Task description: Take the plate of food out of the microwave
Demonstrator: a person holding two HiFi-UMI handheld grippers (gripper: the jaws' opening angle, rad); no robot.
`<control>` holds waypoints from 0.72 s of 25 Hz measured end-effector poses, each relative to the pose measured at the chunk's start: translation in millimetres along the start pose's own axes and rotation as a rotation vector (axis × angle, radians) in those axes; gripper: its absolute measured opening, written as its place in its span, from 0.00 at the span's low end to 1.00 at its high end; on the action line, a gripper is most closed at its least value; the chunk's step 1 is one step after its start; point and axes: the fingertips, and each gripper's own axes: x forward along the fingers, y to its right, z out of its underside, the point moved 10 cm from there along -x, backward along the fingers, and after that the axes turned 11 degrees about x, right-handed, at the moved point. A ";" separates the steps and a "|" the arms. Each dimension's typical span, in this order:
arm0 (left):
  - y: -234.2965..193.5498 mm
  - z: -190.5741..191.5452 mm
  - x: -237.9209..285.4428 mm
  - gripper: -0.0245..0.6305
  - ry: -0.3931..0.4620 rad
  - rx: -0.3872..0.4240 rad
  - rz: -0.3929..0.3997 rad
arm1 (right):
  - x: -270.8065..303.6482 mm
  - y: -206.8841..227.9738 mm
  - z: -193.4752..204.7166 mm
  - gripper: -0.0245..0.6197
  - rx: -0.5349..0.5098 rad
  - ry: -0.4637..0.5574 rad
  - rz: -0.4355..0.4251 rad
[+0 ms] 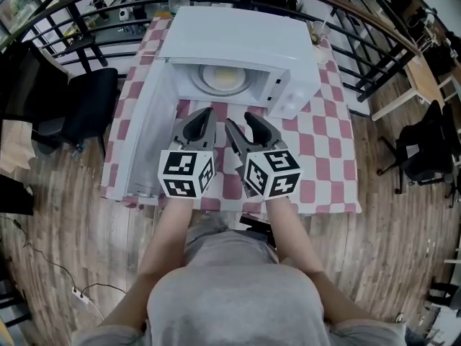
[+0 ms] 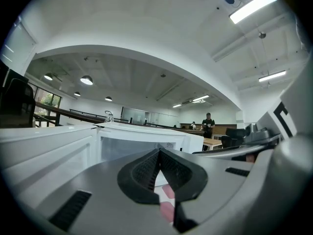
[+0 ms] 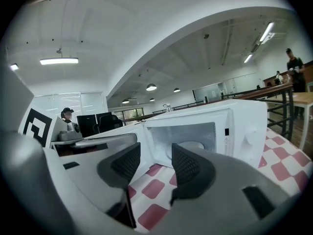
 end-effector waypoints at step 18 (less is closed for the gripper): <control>-38.9 25.1 47.5 0.04 -0.059 -0.029 0.004 | 95.7 56.6 24.2 0.37 0.416 -0.039 0.174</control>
